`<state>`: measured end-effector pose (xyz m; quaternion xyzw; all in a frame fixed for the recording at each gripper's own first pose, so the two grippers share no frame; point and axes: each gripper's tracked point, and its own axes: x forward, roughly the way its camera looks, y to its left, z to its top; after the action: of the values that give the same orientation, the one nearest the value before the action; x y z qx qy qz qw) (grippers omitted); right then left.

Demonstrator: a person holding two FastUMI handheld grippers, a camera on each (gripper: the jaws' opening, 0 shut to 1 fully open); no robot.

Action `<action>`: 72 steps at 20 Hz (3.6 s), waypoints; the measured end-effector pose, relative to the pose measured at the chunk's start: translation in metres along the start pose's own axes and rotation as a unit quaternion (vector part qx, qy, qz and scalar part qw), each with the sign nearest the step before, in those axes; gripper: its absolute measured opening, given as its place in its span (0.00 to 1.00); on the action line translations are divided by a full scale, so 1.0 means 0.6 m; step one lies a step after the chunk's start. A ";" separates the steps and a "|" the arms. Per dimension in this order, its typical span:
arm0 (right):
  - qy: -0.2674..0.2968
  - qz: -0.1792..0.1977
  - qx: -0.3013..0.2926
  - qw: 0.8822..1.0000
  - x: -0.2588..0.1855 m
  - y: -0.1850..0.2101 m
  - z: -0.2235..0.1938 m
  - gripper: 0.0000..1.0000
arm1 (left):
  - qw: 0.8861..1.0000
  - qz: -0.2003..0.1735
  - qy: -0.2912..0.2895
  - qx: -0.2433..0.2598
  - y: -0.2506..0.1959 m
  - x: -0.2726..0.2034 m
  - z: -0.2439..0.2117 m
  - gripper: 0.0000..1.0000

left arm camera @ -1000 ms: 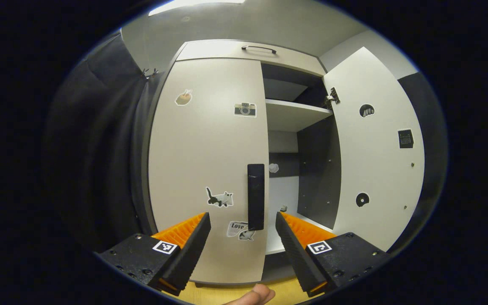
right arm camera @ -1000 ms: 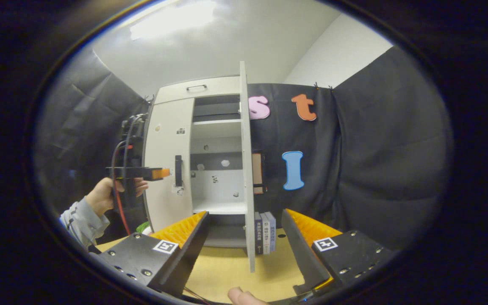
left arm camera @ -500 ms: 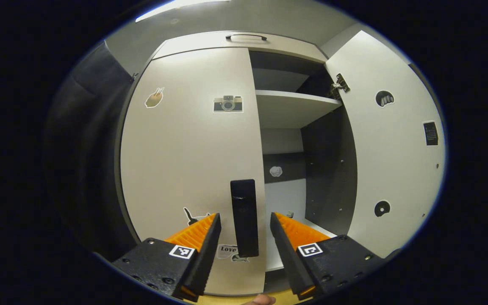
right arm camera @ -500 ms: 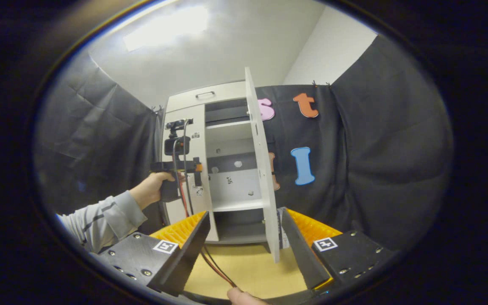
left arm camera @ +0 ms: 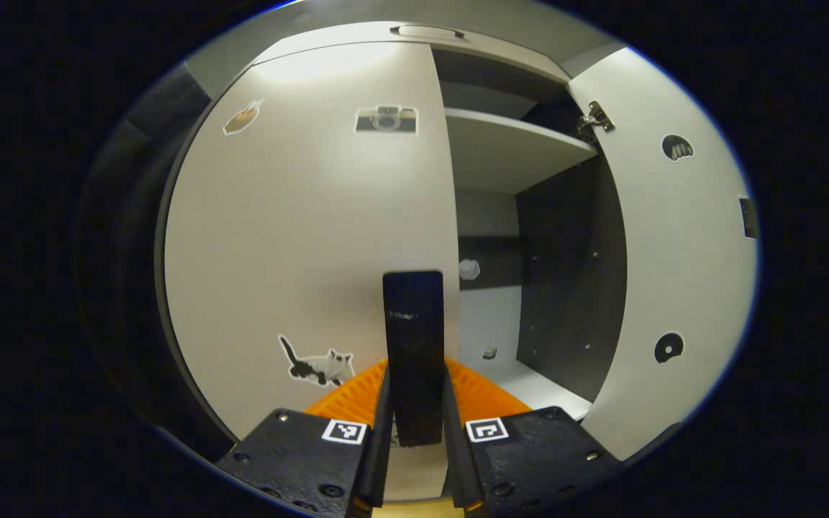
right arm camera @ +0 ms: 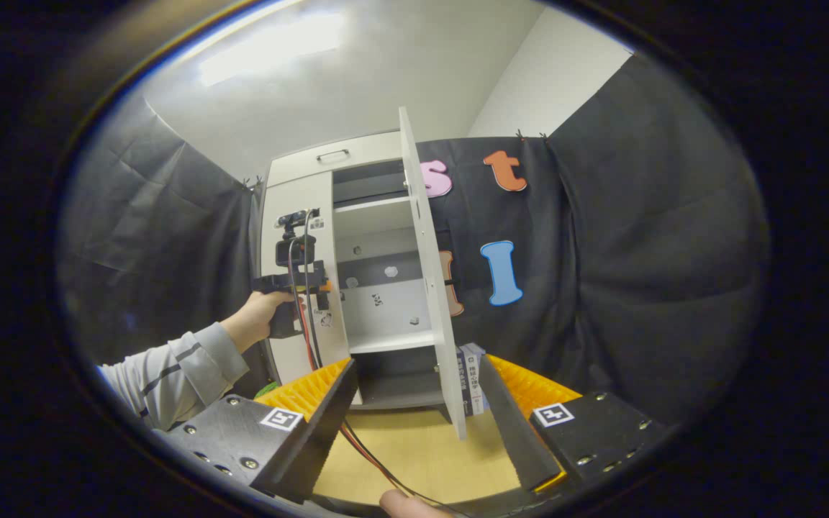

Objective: Open the right door of the double-door shoe cabinet with the right hand, and open the left door with the left hand.

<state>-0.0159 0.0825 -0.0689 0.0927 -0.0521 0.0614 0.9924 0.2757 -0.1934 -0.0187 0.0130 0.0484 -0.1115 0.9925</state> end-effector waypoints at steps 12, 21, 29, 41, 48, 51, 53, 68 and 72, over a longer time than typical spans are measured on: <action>0.017 0.052 0.026 0.998 -0.004 0.047 0.000 1.00 | 0.999 0.010 0.034 -0.031 0.003 -0.040 -0.008 0.22; 0.024 0.010 0.012 1.000 0.007 0.047 -0.014 1.00 | 0.999 -0.021 0.033 -0.031 0.015 -0.115 -0.004 0.22; 0.025 -0.027 0.005 0.999 0.016 0.027 -0.017 1.00 | 0.998 -0.039 0.032 -0.028 0.033 -0.172 -0.002 0.22; 0.037 -0.024 0.002 0.999 0.032 0.050 -0.031 1.00 | 0.998 -0.055 0.016 -0.018 0.101 -0.272 0.002 0.21; 0.043 -0.010 0.001 0.999 0.042 0.079 -0.042 1.00 | 0.999 -0.039 0.011 -0.012 0.143 -0.308 0.003 0.20; 0.048 -0.003 -0.003 0.999 0.051 0.095 -0.047 1.00 | 0.999 -0.030 0.011 -0.010 0.151 -0.312 0.002 0.21; 0.051 0.001 -0.005 0.999 0.049 0.102 -0.051 1.00 | 1.000 -0.028 0.009 -0.009 0.157 -0.317 0.002 0.21; 0.053 -0.006 -0.001 0.999 0.053 0.104 -0.058 1.00 | 1.000 0.025 -0.004 0.005 0.278 -0.366 0.004 0.08; 0.055 -0.006 -0.006 0.998 0.054 0.113 -0.061 1.00 | 0.999 0.044 -0.010 0.005 0.318 -0.369 0.003 0.04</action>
<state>0.0104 0.1592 -0.0890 0.0837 0.0026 0.0604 0.9947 0.1038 0.0414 0.0076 0.0192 0.0376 -0.0683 0.9968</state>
